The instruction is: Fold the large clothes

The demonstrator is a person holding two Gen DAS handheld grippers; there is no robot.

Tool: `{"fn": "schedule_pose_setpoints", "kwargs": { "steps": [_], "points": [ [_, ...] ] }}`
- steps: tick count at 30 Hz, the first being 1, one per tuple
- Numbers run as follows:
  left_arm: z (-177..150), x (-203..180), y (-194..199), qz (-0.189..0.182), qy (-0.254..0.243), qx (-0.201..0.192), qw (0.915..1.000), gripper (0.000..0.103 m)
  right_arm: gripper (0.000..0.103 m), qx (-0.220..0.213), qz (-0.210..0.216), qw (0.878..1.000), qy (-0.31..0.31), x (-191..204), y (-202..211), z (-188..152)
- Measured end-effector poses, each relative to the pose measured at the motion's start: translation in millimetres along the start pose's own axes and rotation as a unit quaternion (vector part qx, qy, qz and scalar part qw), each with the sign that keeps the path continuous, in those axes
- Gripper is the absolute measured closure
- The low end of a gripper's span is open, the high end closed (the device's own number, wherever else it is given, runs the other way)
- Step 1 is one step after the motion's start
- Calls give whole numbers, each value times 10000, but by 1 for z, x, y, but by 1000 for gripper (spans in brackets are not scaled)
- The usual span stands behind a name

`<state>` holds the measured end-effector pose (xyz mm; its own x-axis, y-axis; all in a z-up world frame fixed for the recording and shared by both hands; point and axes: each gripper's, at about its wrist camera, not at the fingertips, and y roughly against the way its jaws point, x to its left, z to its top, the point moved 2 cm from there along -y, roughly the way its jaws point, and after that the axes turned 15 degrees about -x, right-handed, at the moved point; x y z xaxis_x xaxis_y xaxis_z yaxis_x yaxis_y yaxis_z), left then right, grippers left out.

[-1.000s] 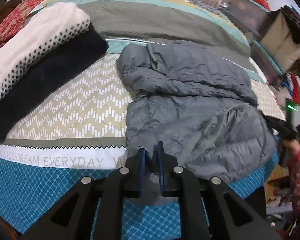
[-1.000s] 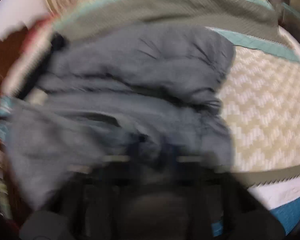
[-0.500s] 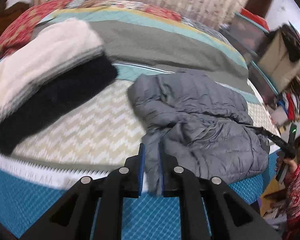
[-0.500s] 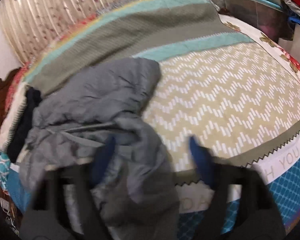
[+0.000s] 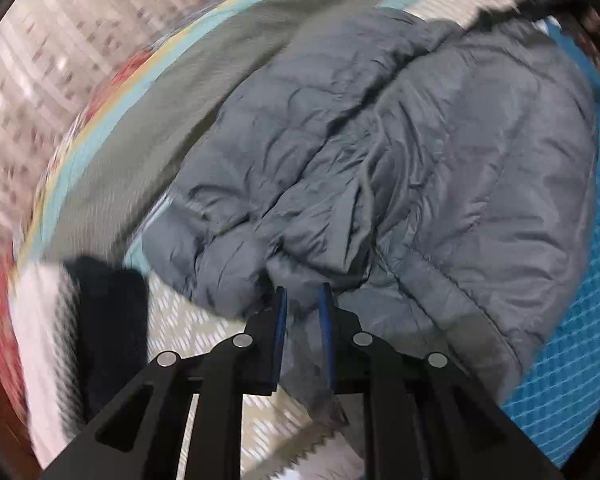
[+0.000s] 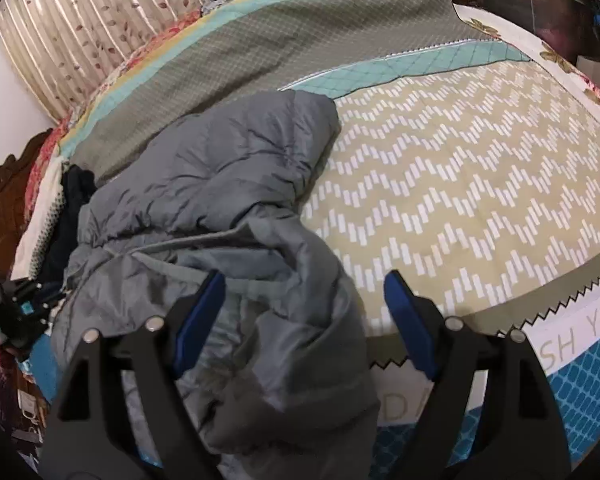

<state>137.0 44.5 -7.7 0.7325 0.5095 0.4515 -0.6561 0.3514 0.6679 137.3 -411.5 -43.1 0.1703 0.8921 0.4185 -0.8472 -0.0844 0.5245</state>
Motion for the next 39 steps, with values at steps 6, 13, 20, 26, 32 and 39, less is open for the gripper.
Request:
{"fn": "schedule_pose_setpoints", "kwargs": {
  "steps": [6, 13, 20, 26, 32, 39],
  "points": [
    [5, -26, -14, -150, -1373, -245, 9901, 57, 25, 123, 133, 9996, -199, -3, -11, -13],
    [7, -29, -37, -43, -1582, -303, 9869, 44, 25, 160, 197, 9987, -439, -8, -18, -27],
    [6, -35, -46, 102, -1652, -403, 9854, 44, 25, 148, 461, 9983, -339, -1, -16, -26],
    [0, -49, -24, 281, -1666, -658, 9834, 74, 86, 36, 345, 9967, 739, 27, -4, -26],
    [7, -21, 13, 600, -595, -1081, 9905, 75, 96, -540, 319, 9918, 1109, 43, 33, -15],
    [21, 36, 74, 1013, 986, -1808, 9733, 75, 97, -1520, 610, 9757, 1457, 84, 70, 42]
  ]
}}
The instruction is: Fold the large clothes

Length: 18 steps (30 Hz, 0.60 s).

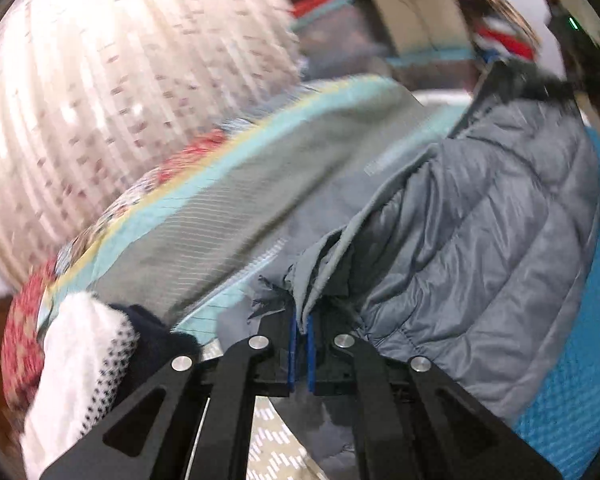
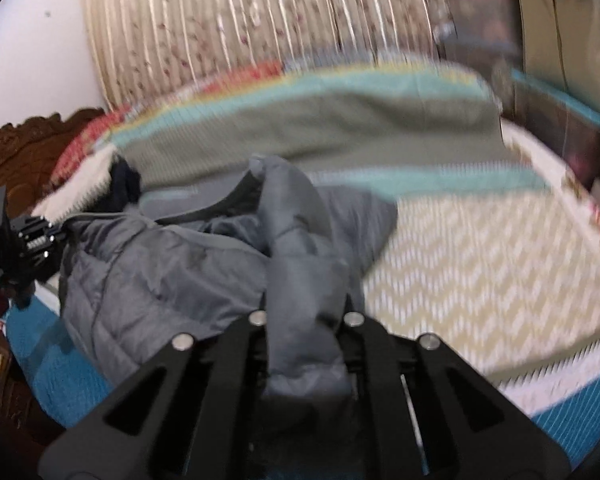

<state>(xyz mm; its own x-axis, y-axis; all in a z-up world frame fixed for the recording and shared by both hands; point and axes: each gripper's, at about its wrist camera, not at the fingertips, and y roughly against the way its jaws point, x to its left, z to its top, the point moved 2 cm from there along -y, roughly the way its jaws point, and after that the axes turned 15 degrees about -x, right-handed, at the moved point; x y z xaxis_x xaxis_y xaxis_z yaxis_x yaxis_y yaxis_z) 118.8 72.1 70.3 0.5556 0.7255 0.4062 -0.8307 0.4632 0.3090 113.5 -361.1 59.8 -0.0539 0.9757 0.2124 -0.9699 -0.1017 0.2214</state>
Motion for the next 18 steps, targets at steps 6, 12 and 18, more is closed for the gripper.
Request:
{"fn": "schedule_pose_setpoints", "kwargs": {
  "steps": [6, 12, 18],
  "points": [
    [26, 55, -30, 468, 663, 97, 9967, 75, 97, -220, 203, 9995, 60, 7, -76, 60],
    [14, 93, -112, 894, 1148, 1040, 9839, 75, 97, 354, 275, 9985, -326, -2, -189, 78],
    [-47, 100, -205, 983, 1747, 2607, 9444, 73, 83, 921, -12, 9710, -2207, -58, -246, 49]
  ]
}}
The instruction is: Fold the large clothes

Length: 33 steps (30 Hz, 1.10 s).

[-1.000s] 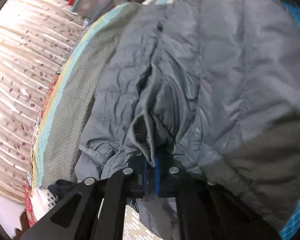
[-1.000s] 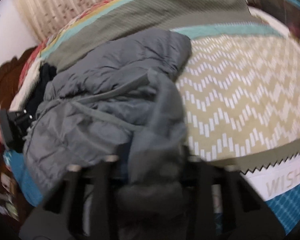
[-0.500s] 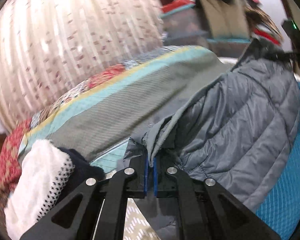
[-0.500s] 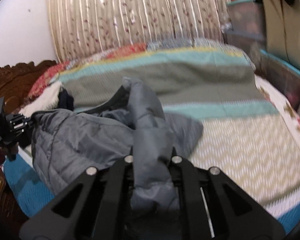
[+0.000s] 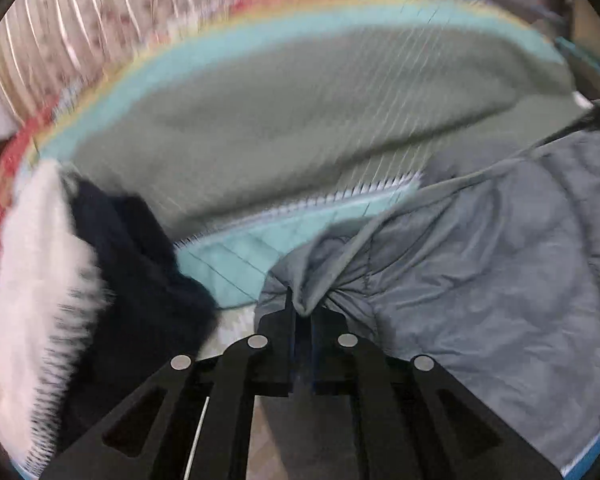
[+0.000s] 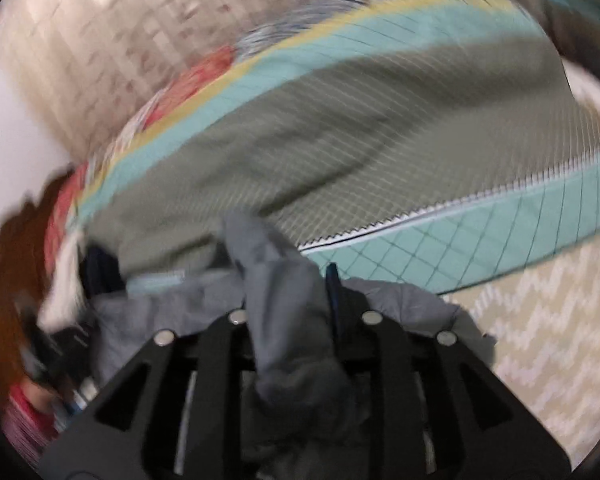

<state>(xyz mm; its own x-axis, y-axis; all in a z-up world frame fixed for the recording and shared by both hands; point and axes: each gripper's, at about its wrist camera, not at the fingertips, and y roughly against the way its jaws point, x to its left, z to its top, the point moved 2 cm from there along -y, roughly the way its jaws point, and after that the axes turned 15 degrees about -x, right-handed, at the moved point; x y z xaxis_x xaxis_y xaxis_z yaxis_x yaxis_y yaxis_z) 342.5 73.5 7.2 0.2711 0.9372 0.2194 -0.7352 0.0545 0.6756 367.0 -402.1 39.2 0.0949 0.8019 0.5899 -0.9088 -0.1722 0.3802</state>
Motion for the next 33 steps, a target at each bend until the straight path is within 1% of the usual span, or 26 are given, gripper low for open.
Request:
{"fn": "schedule_pose_setpoints", "kwargs": {
  "steps": [1, 2, 3, 4, 5, 6, 8, 9, 11, 12, 13, 14, 15, 16, 18, 20, 21, 22, 23, 25, 27, 28, 29, 30, 31, 33],
  "points": [
    [-2, -4, -14, 0, -9, 136, 9999, 73, 80, -44, 171, 9993, -339, -9, 4, 0],
    [-3, -7, -21, 16, -35, 185, 9998, 72, 56, -28, 303, 9977, -599, -16, 7, 0],
    [-5, -10, -31, 83, -78, 272, 9996, 72, 36, -53, 449, 9942, -972, -25, 10, 0],
    [-8, -11, -41, 175, -97, 425, 9989, 72, 11, -145, 582, 9900, -1276, -31, 15, 0],
    [-13, -13, -48, 232, -99, 549, 9982, 72, 9, -203, 705, 9858, -1511, -39, 20, 2],
    [-17, -14, -56, 322, -124, 682, 9971, 72, 9, -211, 686, 9849, -1573, -42, 23, 3],
    [-19, -16, -60, 547, -302, 709, 9955, 72, 11, -450, 61, 9906, -1288, -48, 39, 14],
    [-17, -17, -59, 566, -309, 692, 9955, 72, 13, -568, -95, 9932, -1013, -43, 47, 18],
    [-12, -14, -49, 481, -168, 562, 9971, 72, 24, -706, -156, 9973, 157, -8, 62, 22],
    [-9, -12, -42, 427, -110, 466, 9979, 72, 25, -638, -114, 9952, 740, 13, 64, 19],
    [-7, -10, -36, 415, -100, 395, 9983, 72, 29, -383, 117, 9902, 1336, 39, 60, 8],
    [-5, -9, -30, 419, -86, 343, 9985, 72, 33, -64, 397, 9862, 1603, 58, 52, -3],
    [-3, -6, -24, 406, -32, 258, 9988, 72, 34, 296, 487, 9820, 1802, 71, 38, -16],
    [1, 0, -16, 377, 94, 145, 9991, 72, 37, 487, 426, 9793, 1918, 75, 27, -26],
    [8, 13, -3, 268, 479, -21, 9985, 72, 38, 806, 42, 9796, 1843, 67, -6, -41],
    [10, 29, 6, 167, 864, -94, 9961, 72, 40, 1160, -795, 9812, 1322, 25, -48, -53],
    [15, 38, 8, 189, 996, -121, 9948, 72, 40, 1243, -918, 9835, 942, 6, -58, -58],
    [15, 49, 14, 324, 1119, -174, 9930, 72, 40, 1226, -943, 9867, 494, -8, -61, -62],
    [16, 56, 17, 376, 1186, -215, 9920, 72, 40, 1137, -916, 9889, 259, -13, -60, -63],
    [16, 70, 20, 471, 1338, -243, 9896, 72, 40, 1121, -923, 9886, 408, -8, -58, -63],
    [15, 84, 23, 589, 1620, -239, 9847, 72, 40, 1066, -961, 9885, 474, -5, -49, -59],
    [14, 89, 28, 513, 1919, -314, 9796, 72, 40, 982, -978, 9892, 482, -2, -43, -59],
    [14, 90, 33, 378, 2073, -420, 9766, 72, 40, 810, -937, 9909, 534, 5, -32, -56],
    [15, 84, 40, 144, 2165, -595, 9744, 72, 40, 610, -774, 9930, 653, 13, -21, -54],
    [16, 75, 42, 7, 2120, -683, 9749, 72, 40, 482, -651, 9937, 769, 17, -18, -51],
    [17, 39, 42, -379, 1739, -728, 9813, 72, 40, 288, -367, 9952, 864, 33, -13, -46]
  ]
}}
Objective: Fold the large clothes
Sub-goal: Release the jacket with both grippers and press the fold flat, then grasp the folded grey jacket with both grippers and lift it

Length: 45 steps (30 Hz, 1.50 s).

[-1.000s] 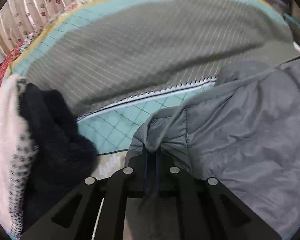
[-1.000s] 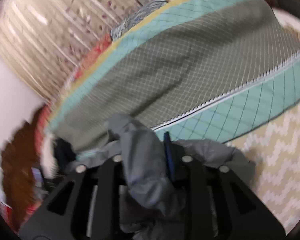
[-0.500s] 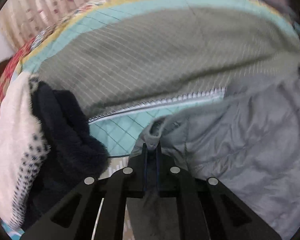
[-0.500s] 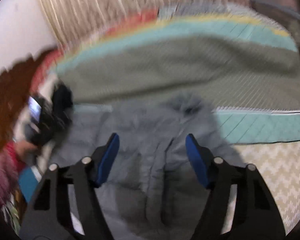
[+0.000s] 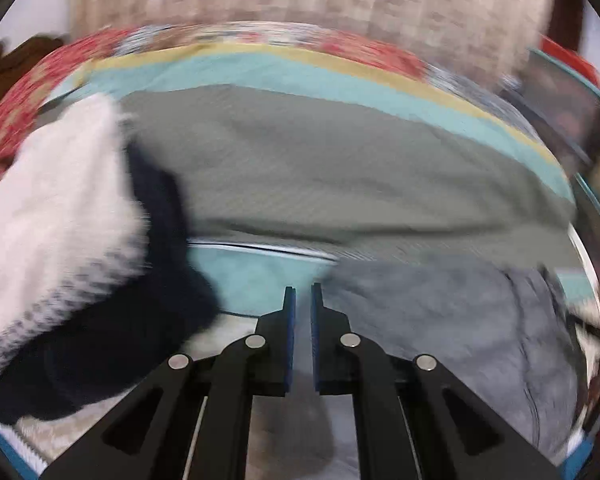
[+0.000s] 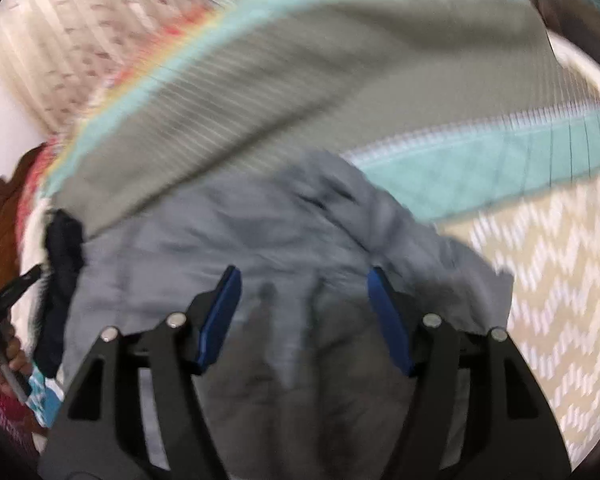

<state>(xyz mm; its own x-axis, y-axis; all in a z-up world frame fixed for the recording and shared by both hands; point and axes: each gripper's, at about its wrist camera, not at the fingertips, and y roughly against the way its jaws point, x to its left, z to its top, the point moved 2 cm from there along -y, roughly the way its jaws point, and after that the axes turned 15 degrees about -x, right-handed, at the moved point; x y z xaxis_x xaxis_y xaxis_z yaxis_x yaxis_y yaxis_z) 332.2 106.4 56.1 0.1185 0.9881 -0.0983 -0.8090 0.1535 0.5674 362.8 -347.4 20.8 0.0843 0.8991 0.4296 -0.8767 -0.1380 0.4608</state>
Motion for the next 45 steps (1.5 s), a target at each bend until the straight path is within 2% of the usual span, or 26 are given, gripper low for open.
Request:
{"fn": "schedule_pose_setpoints", "kwargs": {
  "steps": [2, 4, 5, 8, 11, 16, 20, 22, 24, 26, 28, 29, 31, 33, 37, 39, 42, 45],
  "points": [
    [-16, -33, -8, -379, -358, 156, 9985, 72, 39, 56, 325, 9994, -132, 11, -6, 0],
    [-36, -61, -19, -552, -731, 314, 9953, 72, 39, 281, 459, 9984, -170, 23, -24, -10],
    [-50, -75, -28, -583, -962, 434, 9927, 72, 39, 365, 485, 9980, -163, 24, -31, -16],
    [-86, -88, -56, -338, -1454, 718, 9862, 72, 39, 546, 559, 9968, -175, 18, -58, -41],
    [-98, -82, -67, -379, -1331, 563, 9888, 72, 39, 466, 607, 9969, -172, 13, -66, -56],
    [-103, -79, -82, -349, -1068, 672, 9914, 72, 39, 491, 416, 9979, 1, 15, -74, -66],
    [-94, -79, -73, -255, -1189, 840, 9890, 72, 39, 690, 399, 9967, 176, 21, -65, -61],
    [-85, -75, -52, -337, -1086, 805, 9902, 72, 37, 689, 532, 9962, -35, 17, -42, -53],
    [-69, -53, -16, -484, -900, 417, 9939, 72, 35, 341, 836, 9954, -321, 5, -5, -43],
    [-59, -23, 9, -548, -588, 267, 9964, 68, 23, 35, 947, 9945, -443, -14, 31, -38],
    [-54, 11, 22, -517, -154, 420, 9977, 51, 14, -146, 801, 9954, -504, -40, 63, -40],
    [-56, 32, 24, -541, 163, 680, 9961, 48, 10, -190, 670, 9957, -606, -57, 78, -43],
    [-63, 57, 24, -718, 546, 1100, 9898, 45, 9, -193, 564, 9938, -940, -87, 98, -51],
    [-69, 67, 27, -732, 612, 1122, 9891, 45, 9, -153, 462, 9889, -1402, -117, 112, -63],
    [-78, 75, 22, -1361, 1244, 1137, 9763, 45, 9, -63, 538, 9736, -2216, -153, 117, -84],
    [-81, 69, 15, -1509, 1345, 1102, 9731, 43, 9, 30, 730, 9636, -2570, -161, 113, -93],
    [-88, 67, -12, -1532, 1612, 1296, 9663, 38, 9, 147, 1017, 9404, -3240, -173, 99, -106],
    [-102, 77, -36, -1423, 2050, 1494, 9568, 34, 9, 23, 1100, 9316, -3466, -179, 94, -107]
  ]
}}
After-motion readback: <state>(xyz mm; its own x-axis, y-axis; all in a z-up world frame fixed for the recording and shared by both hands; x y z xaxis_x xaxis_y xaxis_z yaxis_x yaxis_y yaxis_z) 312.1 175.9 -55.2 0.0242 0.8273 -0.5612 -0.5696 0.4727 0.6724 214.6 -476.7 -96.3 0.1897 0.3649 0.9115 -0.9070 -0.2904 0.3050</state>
